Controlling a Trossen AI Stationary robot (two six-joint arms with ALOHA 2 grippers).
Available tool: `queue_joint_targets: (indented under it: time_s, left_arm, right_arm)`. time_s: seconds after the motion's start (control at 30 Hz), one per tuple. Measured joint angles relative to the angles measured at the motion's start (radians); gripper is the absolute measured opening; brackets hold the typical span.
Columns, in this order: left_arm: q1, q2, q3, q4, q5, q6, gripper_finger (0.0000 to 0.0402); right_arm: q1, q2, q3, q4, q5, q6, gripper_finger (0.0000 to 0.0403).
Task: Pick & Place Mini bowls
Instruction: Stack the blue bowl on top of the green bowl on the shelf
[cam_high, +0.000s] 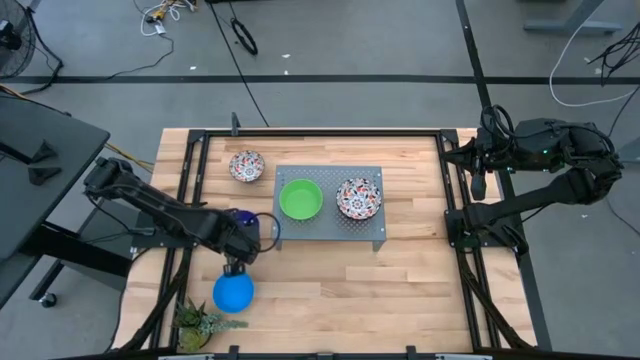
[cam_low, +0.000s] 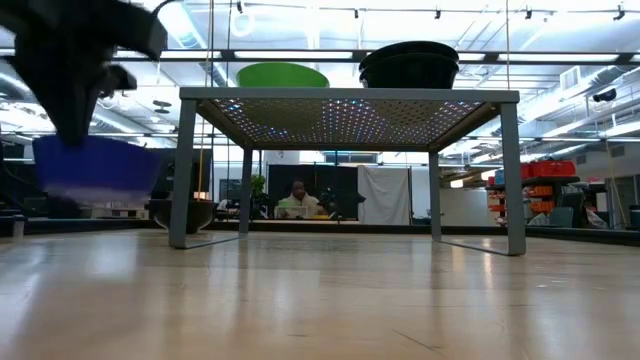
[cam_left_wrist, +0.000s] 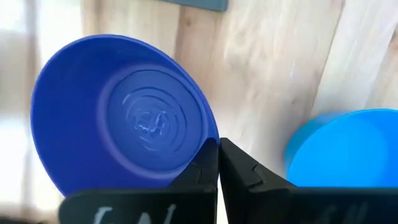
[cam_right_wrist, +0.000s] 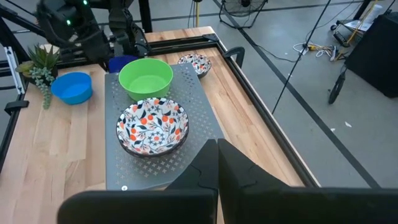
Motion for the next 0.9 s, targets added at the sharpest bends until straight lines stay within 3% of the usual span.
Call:
queue_joint_targets:
  time_s: [0.53,0.9]
  left_arm:
    - [0.0,0.0,0.411,-0.323,-0.086,0.003,0.0002]
    - [0.039,0.001,0.636,-0.332,-0.231,0.043,0.0002]
  right_arm:
    - [0.0,0.0,0.0,0.0,0.0,-0.011,0.0]
    - [0.0,0.0,0.0,0.0,0.0,-0.044,0.0]
